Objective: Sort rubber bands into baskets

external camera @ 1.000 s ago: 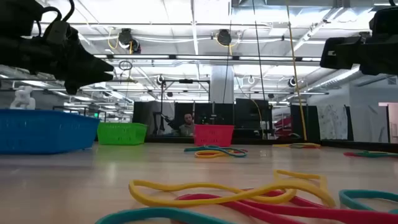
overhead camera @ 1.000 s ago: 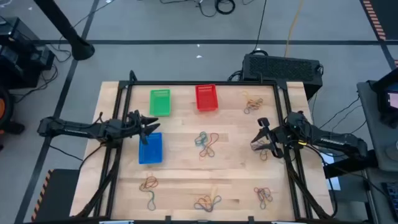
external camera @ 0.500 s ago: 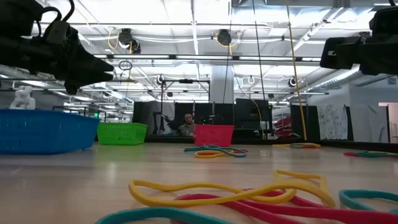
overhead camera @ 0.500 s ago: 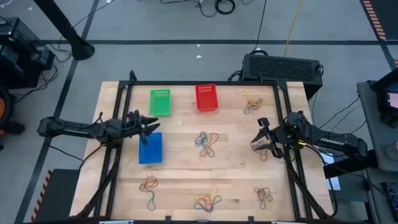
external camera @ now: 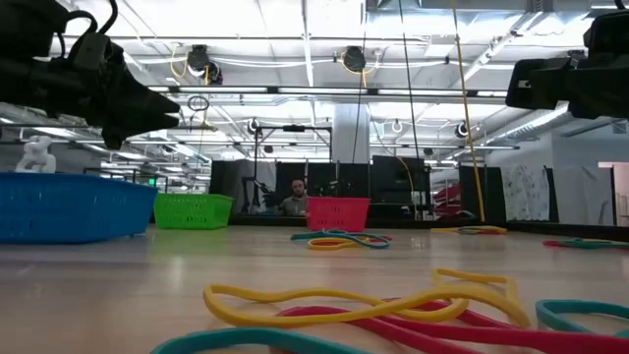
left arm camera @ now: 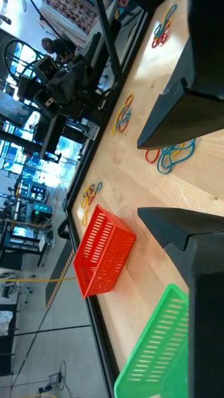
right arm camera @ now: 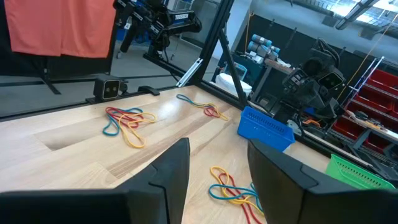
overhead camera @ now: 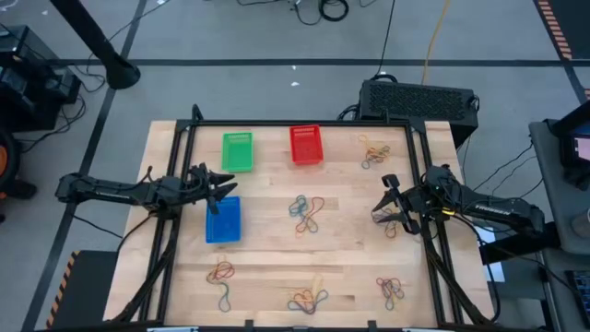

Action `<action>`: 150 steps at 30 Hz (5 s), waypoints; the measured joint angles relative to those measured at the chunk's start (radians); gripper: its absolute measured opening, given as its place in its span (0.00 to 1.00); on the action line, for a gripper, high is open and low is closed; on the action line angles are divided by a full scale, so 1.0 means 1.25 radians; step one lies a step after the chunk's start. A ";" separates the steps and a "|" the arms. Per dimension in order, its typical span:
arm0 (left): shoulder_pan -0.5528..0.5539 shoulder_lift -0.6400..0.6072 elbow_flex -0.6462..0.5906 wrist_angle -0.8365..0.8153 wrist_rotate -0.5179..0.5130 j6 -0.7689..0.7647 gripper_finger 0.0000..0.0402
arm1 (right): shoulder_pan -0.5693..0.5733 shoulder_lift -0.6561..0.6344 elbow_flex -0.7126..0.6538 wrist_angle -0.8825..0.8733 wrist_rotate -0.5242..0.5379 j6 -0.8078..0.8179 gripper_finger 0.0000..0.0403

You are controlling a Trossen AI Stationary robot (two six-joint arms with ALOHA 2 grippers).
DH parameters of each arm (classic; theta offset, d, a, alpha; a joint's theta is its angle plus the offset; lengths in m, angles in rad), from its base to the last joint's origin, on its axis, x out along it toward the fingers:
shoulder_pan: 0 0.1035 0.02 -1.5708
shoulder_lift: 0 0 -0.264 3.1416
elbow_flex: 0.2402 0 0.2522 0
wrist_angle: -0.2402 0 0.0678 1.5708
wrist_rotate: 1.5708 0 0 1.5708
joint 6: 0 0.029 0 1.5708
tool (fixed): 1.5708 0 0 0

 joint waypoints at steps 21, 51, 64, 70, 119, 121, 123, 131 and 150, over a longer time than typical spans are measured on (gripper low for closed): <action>0.000 0.000 0.000 0.000 0.000 0.000 0.42 | 0.000 0.000 0.000 0.000 0.000 0.000 0.39; 0.000 0.000 0.000 0.000 0.000 0.000 0.42 | 0.001 0.002 0.000 0.061 0.161 0.077 0.39; 0.000 0.001 0.000 0.022 0.006 -0.202 0.42 | 0.001 0.002 0.000 0.211 0.179 0.354 0.39; -0.002 0.004 0.003 0.016 0.091 -0.208 0.42 | 0.001 0.029 0.000 0.199 0.218 0.465 0.39; -0.528 0.868 0.792 -0.547 0.051 -0.426 0.33 | 0.504 1.164 0.717 0.138 0.402 0.164 0.39; -0.531 0.881 0.792 -0.585 0.086 -0.477 0.33 | 0.504 1.191 0.725 0.141 0.402 0.157 0.39; -0.532 0.893 0.792 -0.619 0.119 -0.524 0.33 | 0.505 1.219 0.737 0.143 0.431 0.152 0.38; -0.533 0.934 0.792 -0.672 0.262 -0.546 0.33 | 0.503 1.288 0.770 0.143 0.563 0.145 0.39; -0.609 1.043 0.791 -0.798 0.359 -0.539 0.33 | 0.504 1.294 0.785 0.054 0.565 0.143 0.39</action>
